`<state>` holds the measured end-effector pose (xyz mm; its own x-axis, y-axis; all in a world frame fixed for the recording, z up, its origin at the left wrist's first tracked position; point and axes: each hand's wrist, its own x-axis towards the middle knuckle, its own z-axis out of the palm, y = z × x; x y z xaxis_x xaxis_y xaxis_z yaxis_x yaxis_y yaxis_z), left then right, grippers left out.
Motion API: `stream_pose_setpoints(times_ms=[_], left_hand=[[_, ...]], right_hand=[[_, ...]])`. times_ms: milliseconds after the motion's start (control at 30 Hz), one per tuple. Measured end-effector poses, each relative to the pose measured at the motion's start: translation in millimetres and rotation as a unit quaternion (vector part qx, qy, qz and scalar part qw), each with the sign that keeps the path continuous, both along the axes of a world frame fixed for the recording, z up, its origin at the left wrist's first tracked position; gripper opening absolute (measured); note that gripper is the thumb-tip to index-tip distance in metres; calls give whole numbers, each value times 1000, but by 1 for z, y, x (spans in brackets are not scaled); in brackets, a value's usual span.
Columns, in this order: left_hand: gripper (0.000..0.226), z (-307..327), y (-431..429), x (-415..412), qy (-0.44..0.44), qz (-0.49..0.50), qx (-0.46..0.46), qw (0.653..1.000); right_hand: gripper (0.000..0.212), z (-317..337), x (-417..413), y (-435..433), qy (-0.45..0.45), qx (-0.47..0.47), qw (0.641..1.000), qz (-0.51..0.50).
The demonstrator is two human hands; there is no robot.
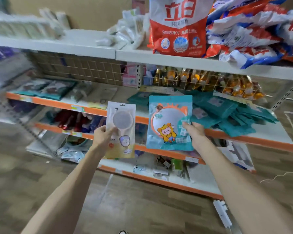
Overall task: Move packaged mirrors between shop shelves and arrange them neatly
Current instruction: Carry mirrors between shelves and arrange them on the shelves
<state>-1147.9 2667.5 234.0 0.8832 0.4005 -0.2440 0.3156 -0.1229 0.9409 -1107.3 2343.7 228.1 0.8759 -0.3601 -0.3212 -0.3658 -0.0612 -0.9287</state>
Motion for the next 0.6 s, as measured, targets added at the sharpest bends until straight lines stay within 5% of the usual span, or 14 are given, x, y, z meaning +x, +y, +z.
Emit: stream_pose_setpoints(times_ms=[233, 367, 600], left_hand=[[18, 4, 129, -42, -5, 105, 0, 994], [35, 6, 220, -55, -6, 137, 2, 991], [28, 22, 344, -56, -39, 157, -12, 987]], right_hand=[[14, 9, 27, 154, -21, 1, 993, 114], [15, 6, 34, 245, -17, 9, 991, 135], [5, 2, 45, 374, -10, 48, 986, 156]])
